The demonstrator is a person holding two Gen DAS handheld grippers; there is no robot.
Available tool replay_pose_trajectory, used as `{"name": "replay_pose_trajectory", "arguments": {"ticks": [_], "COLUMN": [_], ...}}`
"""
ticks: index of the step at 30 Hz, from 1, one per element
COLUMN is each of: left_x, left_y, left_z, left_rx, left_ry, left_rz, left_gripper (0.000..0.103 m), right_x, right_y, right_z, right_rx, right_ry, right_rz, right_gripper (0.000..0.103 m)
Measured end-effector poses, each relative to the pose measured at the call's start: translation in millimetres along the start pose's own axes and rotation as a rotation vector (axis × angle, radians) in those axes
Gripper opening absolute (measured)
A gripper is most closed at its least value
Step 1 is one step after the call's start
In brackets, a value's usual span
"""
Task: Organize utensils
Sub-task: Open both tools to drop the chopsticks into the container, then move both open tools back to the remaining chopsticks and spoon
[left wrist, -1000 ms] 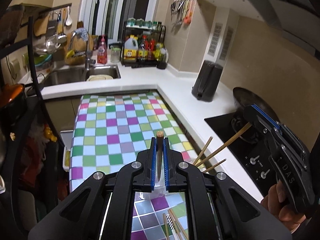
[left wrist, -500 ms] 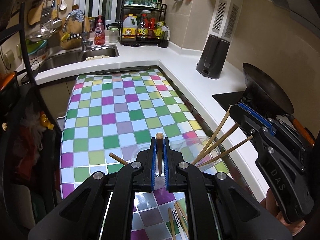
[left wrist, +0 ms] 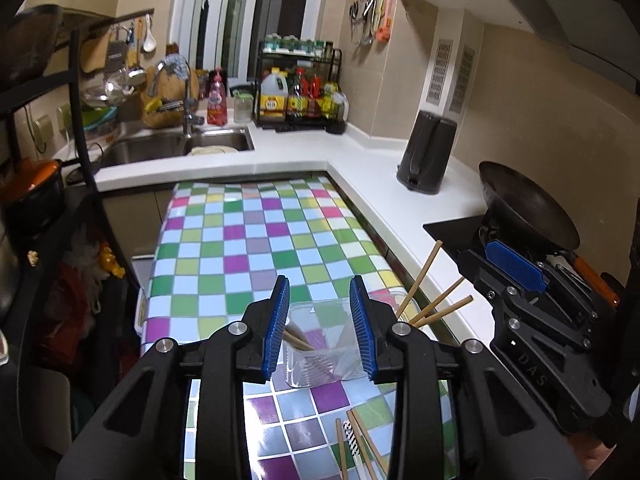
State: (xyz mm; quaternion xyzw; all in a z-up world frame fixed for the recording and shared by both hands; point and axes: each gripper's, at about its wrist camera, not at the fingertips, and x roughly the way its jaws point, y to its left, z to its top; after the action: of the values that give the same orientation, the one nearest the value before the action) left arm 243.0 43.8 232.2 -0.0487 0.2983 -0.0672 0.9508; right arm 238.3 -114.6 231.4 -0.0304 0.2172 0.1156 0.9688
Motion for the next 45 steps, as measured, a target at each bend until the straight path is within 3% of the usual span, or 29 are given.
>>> {"name": "replay_pose_trajectory", "arguments": {"ticks": [5,11,13,17,22,25,30,37,45], "left_x": [-41,-65,-69,-71,-69,-68,-60,-52,-42], "left_y": [-4,-8,-10,-11,-10,-12,-16,-25,-26], "left_z": [-24,-73,-92,-131,-176,-203,-245,-281,-294], "left_rx": [0.002,-0.016,-0.013,-0.012,-0.017,-0.022,-0.029,-0.001,-0.006], "left_ry": [-0.080,-0.107,-0.108,-0.092,-0.068,-0.061,-0.010,0.038,0.071], "left_rz": [0.017,0.021,0.023,0.026,0.048,0.050,0.057,0.062,0.081], "left_gripper": [0.032,0.031,0.025,0.015,0.014,0.014,0.014,0.014,0.014], "right_x": [-34,-67,-76,-90,-96,-99,-100,-95,-86], "right_y": [3,8,8,6,5,10,16,16,15], "right_z": [-8,-37,-49,-77,-114,-140,-188,-245,-274], "right_rx": [-0.001,-0.011,-0.008,0.009,0.027,0.012,0.027,0.062,0.061], "right_ry": [-0.006,0.019,0.024,0.046,0.087,0.100,0.152,0.209,0.245], "right_rz": [-0.017,-0.023,-0.026,-0.019,-0.004,0.014,0.035,0.042,0.046], "right_gripper": [0.036,0.036,0.036,0.036,0.035,0.023,0.019,0.019,0.019]}}
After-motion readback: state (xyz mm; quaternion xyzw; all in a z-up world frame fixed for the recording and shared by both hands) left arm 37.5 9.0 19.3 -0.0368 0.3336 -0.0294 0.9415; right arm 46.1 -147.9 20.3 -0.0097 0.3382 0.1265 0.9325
